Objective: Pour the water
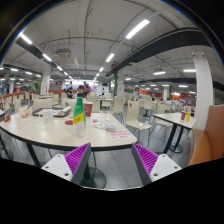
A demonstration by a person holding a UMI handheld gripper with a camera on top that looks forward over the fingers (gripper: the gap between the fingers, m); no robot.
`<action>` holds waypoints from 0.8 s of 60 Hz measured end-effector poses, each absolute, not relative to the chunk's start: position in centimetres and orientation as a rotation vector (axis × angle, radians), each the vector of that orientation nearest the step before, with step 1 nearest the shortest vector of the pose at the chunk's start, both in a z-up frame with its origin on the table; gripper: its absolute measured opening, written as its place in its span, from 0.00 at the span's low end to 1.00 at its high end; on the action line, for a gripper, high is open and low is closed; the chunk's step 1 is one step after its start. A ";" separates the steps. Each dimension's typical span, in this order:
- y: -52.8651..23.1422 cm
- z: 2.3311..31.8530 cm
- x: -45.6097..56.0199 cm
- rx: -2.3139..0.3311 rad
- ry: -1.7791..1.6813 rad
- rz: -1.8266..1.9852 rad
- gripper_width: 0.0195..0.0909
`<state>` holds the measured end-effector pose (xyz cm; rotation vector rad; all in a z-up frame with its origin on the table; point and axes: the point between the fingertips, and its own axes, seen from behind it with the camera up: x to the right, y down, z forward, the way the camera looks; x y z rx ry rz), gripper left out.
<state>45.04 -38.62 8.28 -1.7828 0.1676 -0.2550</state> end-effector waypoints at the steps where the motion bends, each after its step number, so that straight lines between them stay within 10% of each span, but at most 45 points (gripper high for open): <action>1: -38.6 8.2 45.0 -1.785 0.171 -0.252 0.89; 48: -20.2 6.4 49.4 -1.741 0.070 -0.082 0.89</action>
